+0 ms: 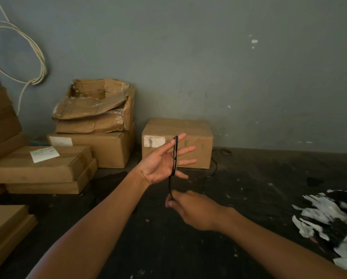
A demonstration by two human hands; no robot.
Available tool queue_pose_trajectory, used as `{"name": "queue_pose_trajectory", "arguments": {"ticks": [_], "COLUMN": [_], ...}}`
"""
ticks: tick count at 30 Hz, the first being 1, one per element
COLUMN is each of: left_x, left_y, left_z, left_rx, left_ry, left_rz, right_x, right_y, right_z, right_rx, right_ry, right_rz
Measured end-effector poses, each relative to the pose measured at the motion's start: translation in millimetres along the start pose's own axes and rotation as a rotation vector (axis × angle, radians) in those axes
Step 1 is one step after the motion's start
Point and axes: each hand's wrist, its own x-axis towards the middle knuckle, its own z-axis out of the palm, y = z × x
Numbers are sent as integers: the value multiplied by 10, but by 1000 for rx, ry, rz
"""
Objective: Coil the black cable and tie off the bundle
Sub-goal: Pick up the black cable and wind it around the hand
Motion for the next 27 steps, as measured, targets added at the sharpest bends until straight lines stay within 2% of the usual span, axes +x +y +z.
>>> {"name": "queue_pose_trajectory", "arguments": {"ticks": [7, 15, 19, 23, 27], "left_x": [-114, -188, -220, -259, -291], "left_y": [-89, -181, -173, -110, -40], "left_z": [-145, -67, -32, 31, 66], "left_rx": [82, 230, 233, 261, 241], "left_ry": [36, -70, -122, -202, -240], "left_rz": [-80, -273, -297, -300, -273], "right_x": [-62, 55, 73, 102, 155], "right_y": [15, 130, 204, 288, 362], "right_z": [-655, -1239, -1367, -1367, -1322], "right_rx": [-147, -336, -381, -338, -192], "right_ry": [191, 353, 399, 409, 407], "right_rz": [6, 43, 3, -38, -63]}}
